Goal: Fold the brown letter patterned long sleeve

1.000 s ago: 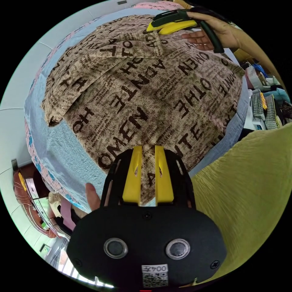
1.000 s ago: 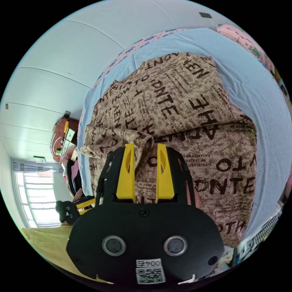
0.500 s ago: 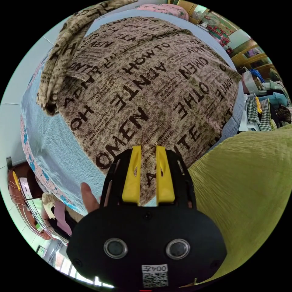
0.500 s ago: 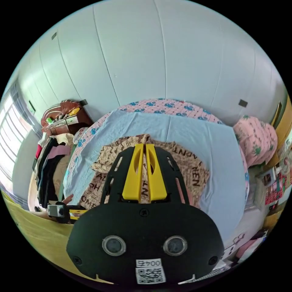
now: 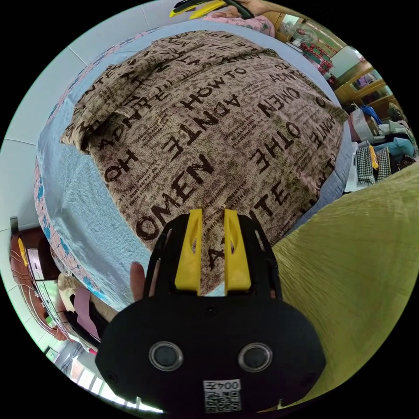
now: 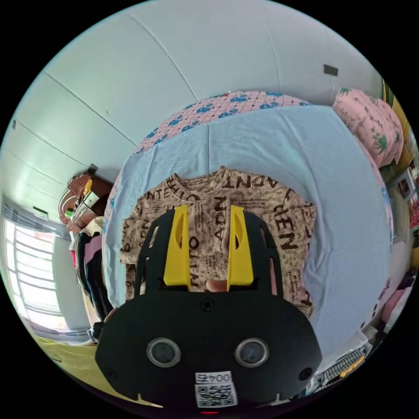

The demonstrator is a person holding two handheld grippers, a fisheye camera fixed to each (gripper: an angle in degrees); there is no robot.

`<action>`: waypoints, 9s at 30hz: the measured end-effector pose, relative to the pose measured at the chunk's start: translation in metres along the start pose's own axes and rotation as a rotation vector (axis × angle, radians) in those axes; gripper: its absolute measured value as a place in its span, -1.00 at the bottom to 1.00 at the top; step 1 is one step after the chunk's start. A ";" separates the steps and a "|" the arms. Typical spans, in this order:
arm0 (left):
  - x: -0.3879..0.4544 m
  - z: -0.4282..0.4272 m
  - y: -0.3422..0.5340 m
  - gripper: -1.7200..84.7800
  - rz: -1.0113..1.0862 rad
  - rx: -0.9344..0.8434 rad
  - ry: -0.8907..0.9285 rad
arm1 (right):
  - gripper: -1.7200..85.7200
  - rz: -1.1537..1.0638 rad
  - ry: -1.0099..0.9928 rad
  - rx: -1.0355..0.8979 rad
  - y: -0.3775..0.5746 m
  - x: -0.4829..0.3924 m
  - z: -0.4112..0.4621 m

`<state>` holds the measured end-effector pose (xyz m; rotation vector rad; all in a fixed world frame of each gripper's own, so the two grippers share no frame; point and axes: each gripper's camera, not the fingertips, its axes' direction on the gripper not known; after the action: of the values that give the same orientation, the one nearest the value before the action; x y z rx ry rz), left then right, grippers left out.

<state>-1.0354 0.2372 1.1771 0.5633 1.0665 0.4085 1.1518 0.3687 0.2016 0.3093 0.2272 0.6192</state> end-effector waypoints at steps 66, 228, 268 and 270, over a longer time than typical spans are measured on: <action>-0.210 -0.057 0.121 -0.58 -0.401 0.363 -0.319 | -0.66 -0.495 -0.211 0.063 0.033 -0.190 0.133; 0.099 -0.083 0.077 -0.95 -0.113 0.060 -0.413 | -0.97 -0.323 0.278 -0.530 0.393 -0.046 -0.271; -0.141 -0.128 0.436 -0.81 -0.639 0.357 0.273 | -0.81 0.028 0.266 -0.150 0.505 0.000 -0.347; -0.142 -0.130 0.438 -0.81 -0.636 0.347 0.274 | -0.80 -0.150 0.311 -0.167 0.513 -0.033 -0.347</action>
<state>-1.2333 0.5322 1.4972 0.4457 1.5244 -0.2718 0.7490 0.8188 0.0626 0.0324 0.4897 0.5321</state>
